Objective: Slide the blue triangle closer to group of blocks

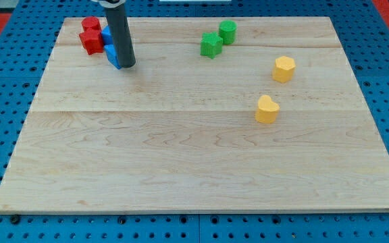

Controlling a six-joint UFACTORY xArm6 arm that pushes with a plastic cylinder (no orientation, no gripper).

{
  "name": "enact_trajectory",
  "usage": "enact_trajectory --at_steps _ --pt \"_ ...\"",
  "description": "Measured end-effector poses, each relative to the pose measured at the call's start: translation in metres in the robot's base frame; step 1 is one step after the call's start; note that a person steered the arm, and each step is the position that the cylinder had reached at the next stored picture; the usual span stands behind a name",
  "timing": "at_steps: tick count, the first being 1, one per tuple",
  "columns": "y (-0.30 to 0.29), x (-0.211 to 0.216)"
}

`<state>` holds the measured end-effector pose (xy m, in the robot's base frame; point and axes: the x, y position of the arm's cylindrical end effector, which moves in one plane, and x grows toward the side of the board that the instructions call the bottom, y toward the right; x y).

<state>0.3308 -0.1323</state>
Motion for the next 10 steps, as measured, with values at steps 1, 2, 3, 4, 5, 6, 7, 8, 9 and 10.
enact_trajectory --at_steps 1,2,3,4,5,6,7,8,9,10 --pt "0.0 0.016" --pt "-0.012 0.02" --pt "-0.03 0.02" --pt "-0.038 0.017" --pt "-0.038 0.016" --pt "-0.032 0.016" --pt "-0.024 0.014" --pt "-0.021 0.003" --pt "-0.019 -0.016" --pt "-0.019 -0.037"
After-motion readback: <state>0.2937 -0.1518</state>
